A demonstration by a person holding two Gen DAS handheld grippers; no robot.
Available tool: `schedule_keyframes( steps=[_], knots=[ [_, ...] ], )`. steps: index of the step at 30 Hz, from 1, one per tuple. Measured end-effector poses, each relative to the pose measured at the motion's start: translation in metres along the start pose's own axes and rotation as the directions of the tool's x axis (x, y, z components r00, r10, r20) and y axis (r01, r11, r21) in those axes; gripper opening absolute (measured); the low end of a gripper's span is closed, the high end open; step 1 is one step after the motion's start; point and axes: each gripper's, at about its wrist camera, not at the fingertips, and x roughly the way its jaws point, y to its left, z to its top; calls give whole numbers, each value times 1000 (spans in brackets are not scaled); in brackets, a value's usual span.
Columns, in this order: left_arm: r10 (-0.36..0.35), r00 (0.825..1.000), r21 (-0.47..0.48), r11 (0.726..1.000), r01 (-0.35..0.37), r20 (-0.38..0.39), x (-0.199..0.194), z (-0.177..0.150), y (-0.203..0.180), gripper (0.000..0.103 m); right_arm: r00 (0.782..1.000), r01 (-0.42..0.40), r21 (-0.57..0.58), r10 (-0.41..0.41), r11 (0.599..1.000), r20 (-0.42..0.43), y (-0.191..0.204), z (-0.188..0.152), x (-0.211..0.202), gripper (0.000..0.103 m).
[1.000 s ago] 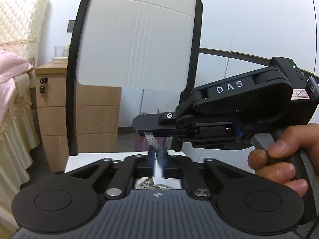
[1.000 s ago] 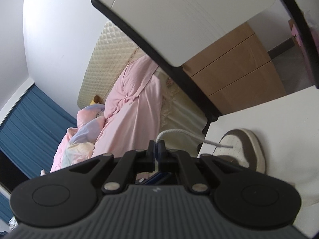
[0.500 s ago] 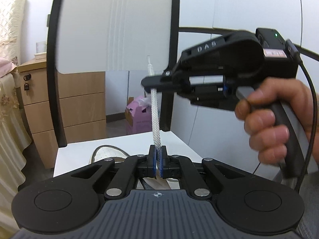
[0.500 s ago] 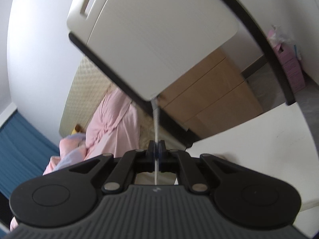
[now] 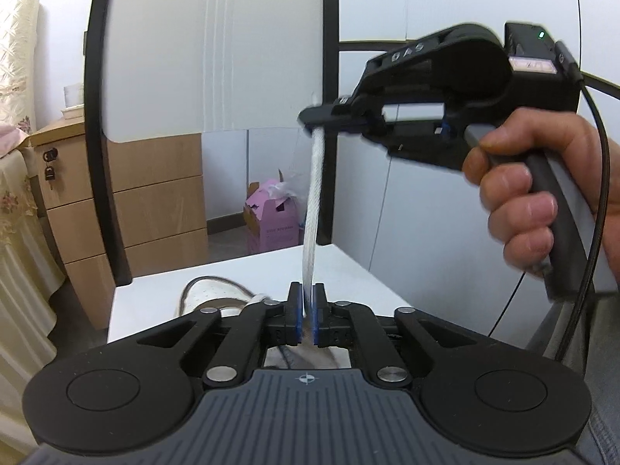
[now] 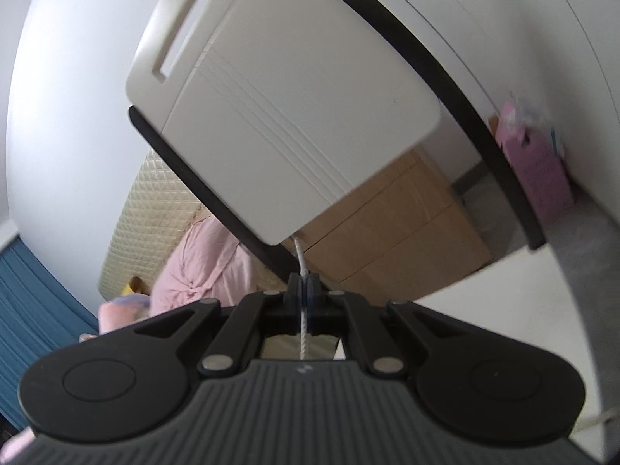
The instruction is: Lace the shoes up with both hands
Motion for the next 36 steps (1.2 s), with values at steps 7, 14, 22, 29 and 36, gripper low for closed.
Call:
schedule_keyframes(
  steps=[7, 14, 22, 29, 36],
  knots=[
    [68, 997, 54, 996, -70, 36, -30, -12, 24, 50, 995, 89, -280, -73, 956, 64, 24, 19, -7, 3],
    [111, 992, 66, 992, -108, -52, -23, -21, 44, 43, 928, -110, -633, -148, 766, -341, 65, -39, 50, 3],
    [27, 991, -149, 988, -47, -130, -16, -22, 62, 26, 791, -204, -698, -305, 687, -531, 69, -79, 86, 3],
    [-83, 985, -512, 859, -6, -149, -11, -34, 111, 26, 730, -227, -656, -320, 720, -604, 67, -78, 91, 3],
    [-128, 983, -630, 776, 16, -133, -2, -38, 132, 26, 674, -244, -626, -334, 741, -659, 67, -83, 109, 3]
  ],
)
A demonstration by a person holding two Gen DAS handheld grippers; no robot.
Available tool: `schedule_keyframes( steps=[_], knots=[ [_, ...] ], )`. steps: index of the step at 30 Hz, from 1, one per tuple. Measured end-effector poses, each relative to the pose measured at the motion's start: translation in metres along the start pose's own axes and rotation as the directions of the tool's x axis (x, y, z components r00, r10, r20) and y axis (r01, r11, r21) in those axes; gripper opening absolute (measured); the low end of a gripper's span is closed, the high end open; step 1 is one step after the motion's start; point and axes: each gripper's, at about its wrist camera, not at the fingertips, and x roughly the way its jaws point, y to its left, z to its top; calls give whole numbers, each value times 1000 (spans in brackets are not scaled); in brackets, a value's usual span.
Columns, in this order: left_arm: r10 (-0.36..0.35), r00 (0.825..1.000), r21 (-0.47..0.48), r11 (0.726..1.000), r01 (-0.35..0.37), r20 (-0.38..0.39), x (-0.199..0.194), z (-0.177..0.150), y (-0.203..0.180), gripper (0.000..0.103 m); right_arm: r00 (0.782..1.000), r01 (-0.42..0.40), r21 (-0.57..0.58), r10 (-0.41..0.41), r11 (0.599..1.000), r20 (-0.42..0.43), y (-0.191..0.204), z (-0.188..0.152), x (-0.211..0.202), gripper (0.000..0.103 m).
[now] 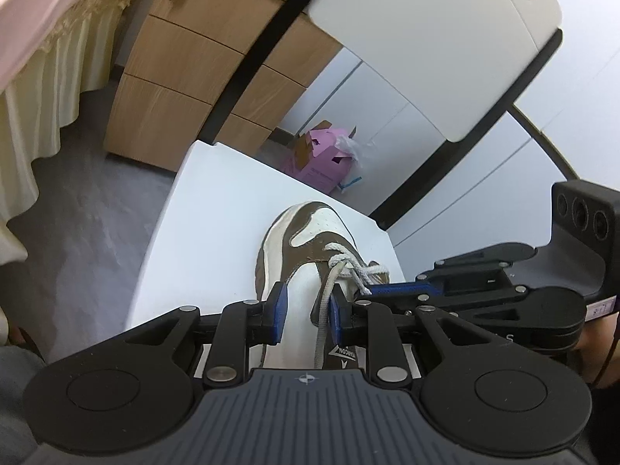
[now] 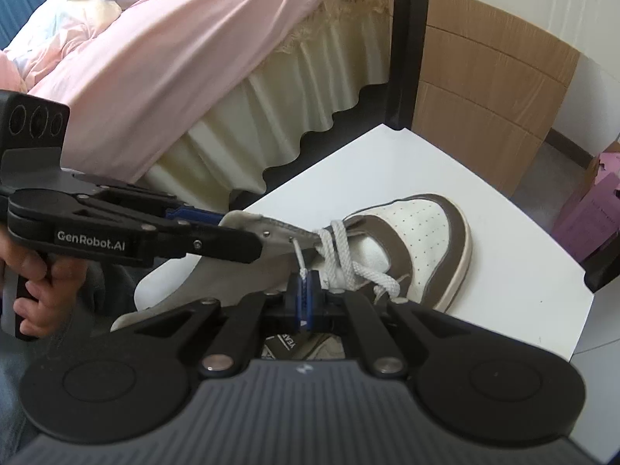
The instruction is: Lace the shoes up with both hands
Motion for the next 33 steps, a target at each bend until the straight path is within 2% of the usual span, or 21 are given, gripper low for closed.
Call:
schedule_keyframes(
  steps=[7, 18, 28, 33],
  knots=[
    [7, 1000, 24, 1000, -7, 2, 4, 1, -1, 26, 1000, -9, -5, 9, 1000, -14, -2, 0, 3, 3],
    [49, 999, 165, 985, -51, 14, 5, -2, -16, 26, 1000, -6, -14, 5, 1000, -26, 1, 7, 13, 3],
    [25, 1000, 115, 993, -25, -4, 6, 1, -8, 26, 999, -27, 83, 30, 996, -30, -12, 4, 12, 2],
    [22, 1000, 115, 993, -20, -9, 6, 2, -8, 26, 999, -19, 61, 21, 998, -29, -9, 3, 14, 2]
  ],
)
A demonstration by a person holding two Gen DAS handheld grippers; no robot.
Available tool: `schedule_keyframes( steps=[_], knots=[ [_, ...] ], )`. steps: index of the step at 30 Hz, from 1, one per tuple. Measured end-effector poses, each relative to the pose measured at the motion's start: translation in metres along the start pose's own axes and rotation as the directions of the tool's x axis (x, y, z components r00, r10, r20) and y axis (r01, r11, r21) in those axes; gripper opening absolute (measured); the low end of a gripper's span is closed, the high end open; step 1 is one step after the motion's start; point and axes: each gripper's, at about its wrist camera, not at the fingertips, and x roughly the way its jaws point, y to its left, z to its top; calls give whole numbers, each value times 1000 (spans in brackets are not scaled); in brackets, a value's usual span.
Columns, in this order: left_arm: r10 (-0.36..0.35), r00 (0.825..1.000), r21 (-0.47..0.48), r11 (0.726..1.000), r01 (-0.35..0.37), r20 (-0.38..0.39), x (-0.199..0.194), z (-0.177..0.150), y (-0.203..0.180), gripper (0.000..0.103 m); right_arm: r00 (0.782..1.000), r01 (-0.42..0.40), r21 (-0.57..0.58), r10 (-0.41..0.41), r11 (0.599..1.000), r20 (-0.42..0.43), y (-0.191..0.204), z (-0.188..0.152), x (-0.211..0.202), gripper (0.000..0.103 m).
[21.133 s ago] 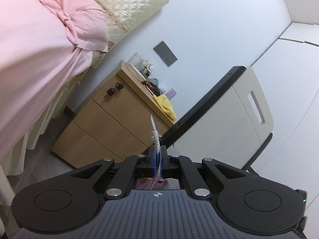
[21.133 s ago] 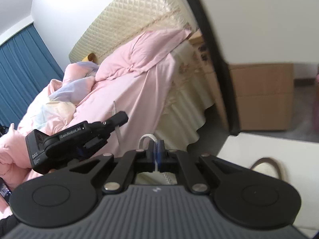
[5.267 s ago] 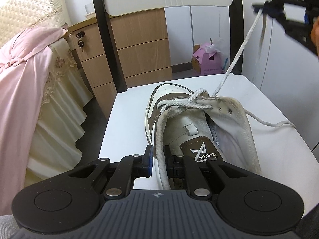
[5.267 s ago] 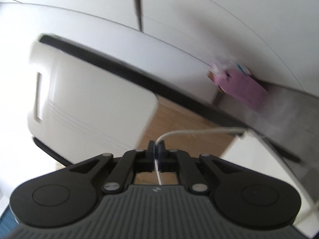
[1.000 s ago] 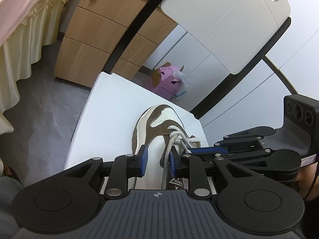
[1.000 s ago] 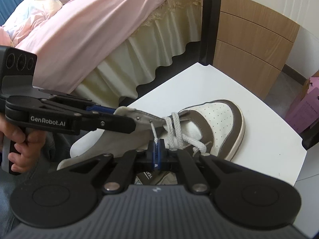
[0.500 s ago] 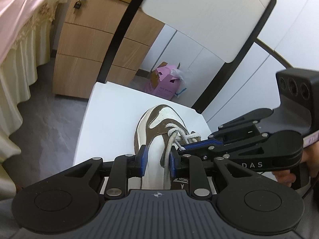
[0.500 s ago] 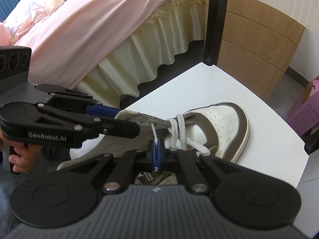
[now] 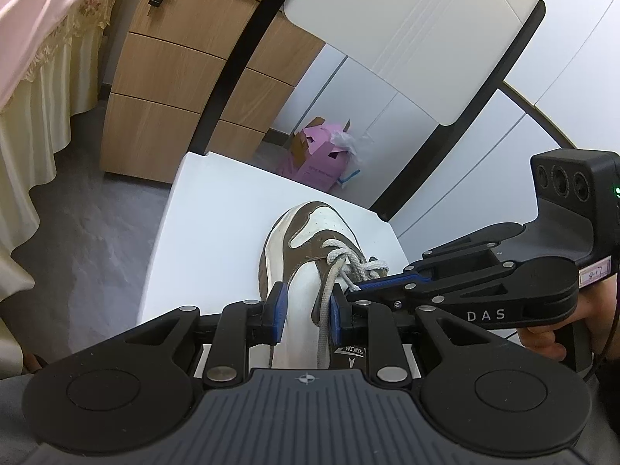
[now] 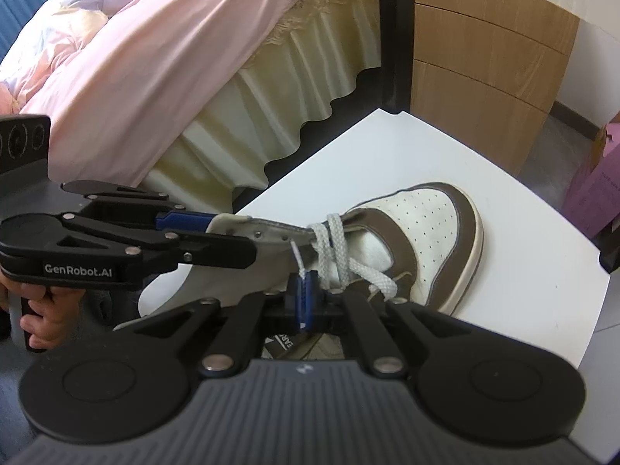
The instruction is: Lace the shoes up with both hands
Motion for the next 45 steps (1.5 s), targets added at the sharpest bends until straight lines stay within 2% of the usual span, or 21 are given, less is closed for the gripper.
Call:
schedule_keyframes(
  steps=[5, 11, 15, 19, 24, 27, 30, 33, 34, 35, 37, 40, 45],
  knots=[
    [-11, 1000, -14, 1000, 11, -7, 0, 1, 3, 26, 1000, 21, -41, -21, 999, 9, 6, -1, 1, 2],
    [-2, 1000, 14, 1000, 2, -7, 1, 1, -1, 26, 999, 37, -66, -36, 997, 9, 8, -1, 3, 3],
    [35, 999, 111, 993, -36, 9, 0, -1, -14, 26, 999, 50, -92, -50, 995, -1, 12, 0, 5, 2],
    [77, 996, 233, 969, -84, 37, 0, -7, -28, 26, 997, 77, -139, -80, 987, -19, 18, 1, 6, 3],
    [93, 995, 290, 952, -101, 41, 0, -10, -33, 26, 994, 97, -175, -104, 980, -35, 22, 2, 8, 3],
    [115, 992, 378, 917, -129, 59, 1, -15, -41, 26, 994, 94, -168, -101, 981, -30, 22, 3, 9, 3],
    [153, 986, 500, 850, -165, 66, 5, -25, -52, 26, 996, 88, -154, -92, 984, -18, 21, 3, 9, 3],
    [168, 984, 609, 775, -168, 59, 11, -38, -63, 26, 995, 95, -140, -97, 986, -3, 20, 2, 8, 3],
    [169, 984, 623, 764, -168, 58, 12, -40, -64, 26, 995, 99, -137, -100, 986, 1, 20, 2, 8, 3],
    [171, 983, 633, 755, -170, 61, 12, -42, -65, 26, 995, 100, -133, -101, 986, 4, 20, 1, 8, 3],
    [169, 984, 628, 761, -163, 51, 12, -40, -63, 26, 995, 98, -124, -98, 987, 13, 19, 1, 7, 3],
    [168, 985, 647, 745, -160, 50, 13, -40, -63, 26, 995, 101, -115, -98, 988, 28, 21, 1, 7, 3],
    [161, 986, 650, 745, -150, 43, 12, -40, -62, 26, 996, 60, -77, -55, 995, 69, 21, 2, 3, 3]
  ],
)
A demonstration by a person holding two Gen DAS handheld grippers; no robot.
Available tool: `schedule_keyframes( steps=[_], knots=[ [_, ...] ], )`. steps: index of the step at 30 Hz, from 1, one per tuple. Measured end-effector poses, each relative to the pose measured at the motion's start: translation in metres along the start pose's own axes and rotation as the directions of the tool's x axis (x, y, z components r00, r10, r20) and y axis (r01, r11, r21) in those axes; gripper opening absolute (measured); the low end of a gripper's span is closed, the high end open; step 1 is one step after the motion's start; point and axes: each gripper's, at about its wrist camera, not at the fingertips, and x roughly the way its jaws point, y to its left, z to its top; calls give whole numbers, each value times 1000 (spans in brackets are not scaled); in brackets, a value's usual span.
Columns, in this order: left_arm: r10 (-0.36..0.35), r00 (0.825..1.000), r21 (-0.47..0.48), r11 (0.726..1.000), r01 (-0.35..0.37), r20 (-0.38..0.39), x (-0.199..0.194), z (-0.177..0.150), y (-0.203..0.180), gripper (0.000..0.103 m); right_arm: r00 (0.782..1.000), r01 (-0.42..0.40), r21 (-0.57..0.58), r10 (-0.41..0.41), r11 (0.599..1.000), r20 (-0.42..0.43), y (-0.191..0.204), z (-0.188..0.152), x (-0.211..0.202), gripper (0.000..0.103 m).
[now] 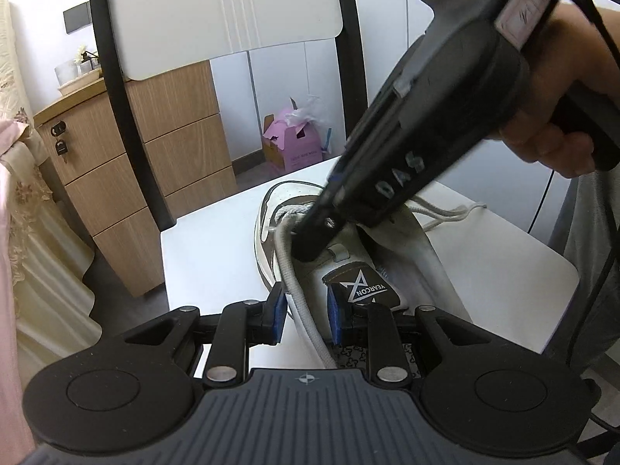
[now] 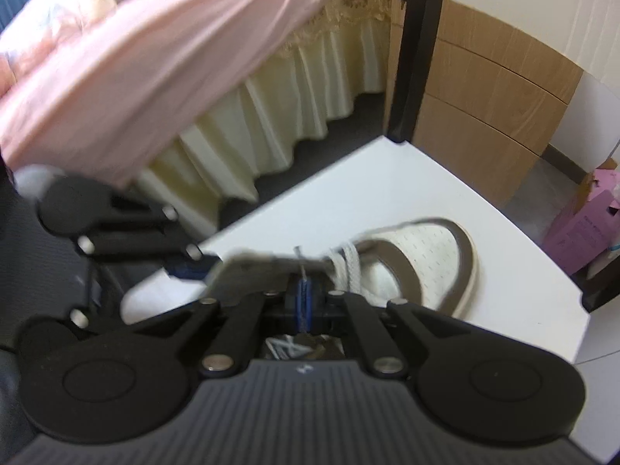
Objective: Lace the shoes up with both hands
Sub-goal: 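Push the lace end into the next eyelet with the right gripper while the left gripper holds the sneaker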
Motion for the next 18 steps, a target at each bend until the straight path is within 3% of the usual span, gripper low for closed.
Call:
schedule_keyframes(
  steps=[13, 15, 16, 17, 18],
  knots=[
    [-6, 1000, -2, 1000, 6, 1, 0, 0, 2, 26, 999, 45, -40, -44, 998, 29, 8, -1, 10, 4],
    [-5, 1000, -3, 1000, 5, 1, 0, 0, 2, 26, 998, 47, -46, -45, 998, 33, 9, -4, 6, 15],
    [-4, 1000, -3, 1000, 4, 1, 0, 1, 2, 26, 999, 39, -49, -37, 998, 35, 9, -6, 2, 33],
    [-3, 1000, -3, 1000, 3, 1, 0, 1, 1, 26, 999, 25, -50, -24, 998, 38, 9, -6, -2, 44],
    [-1, 1000, -4, 1000, 1, 0, 0, 1, 1, 26, 999, 13, -51, -11, 999, 43, 9, -7, -6, 44]
  ],
)
